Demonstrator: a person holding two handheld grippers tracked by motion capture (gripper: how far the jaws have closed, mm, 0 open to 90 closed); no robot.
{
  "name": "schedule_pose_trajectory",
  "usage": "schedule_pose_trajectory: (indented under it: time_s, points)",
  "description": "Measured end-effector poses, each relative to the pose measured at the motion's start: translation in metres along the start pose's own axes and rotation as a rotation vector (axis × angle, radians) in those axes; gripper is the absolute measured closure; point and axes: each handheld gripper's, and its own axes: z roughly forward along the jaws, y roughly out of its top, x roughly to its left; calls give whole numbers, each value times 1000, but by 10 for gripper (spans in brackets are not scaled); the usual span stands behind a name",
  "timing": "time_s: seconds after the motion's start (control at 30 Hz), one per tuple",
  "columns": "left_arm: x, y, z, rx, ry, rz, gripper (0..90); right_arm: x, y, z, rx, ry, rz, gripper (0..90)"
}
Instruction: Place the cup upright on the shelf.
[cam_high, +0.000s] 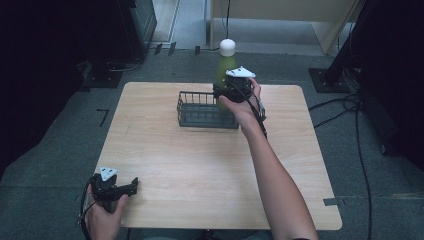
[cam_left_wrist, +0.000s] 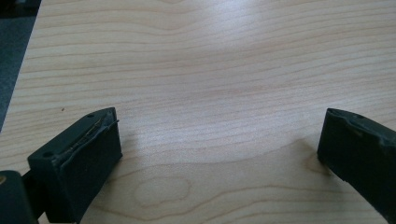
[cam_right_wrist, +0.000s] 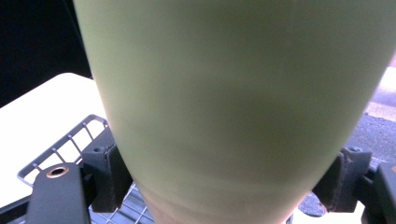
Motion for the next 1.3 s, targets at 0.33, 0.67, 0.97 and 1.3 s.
schedule_pose_trajectory:
  time_s: [0.33, 0.67, 0.97, 1.3]
  points:
    - [0, 0, 0, 0, 0, 0, 0, -5, -18, 13, 30, -2, 21, 202]
    - [0, 0, 0, 0, 0, 0, 0, -6, -28, 17, 33, -1, 15, 202]
    - [0, 0, 0, -1, 0, 0, 0, -7, -34, 18, 26, 2, 17, 201]
    - [0, 0, 0, -1, 0, 0, 0, -10, -33, 13, 52, 24, 25, 176]
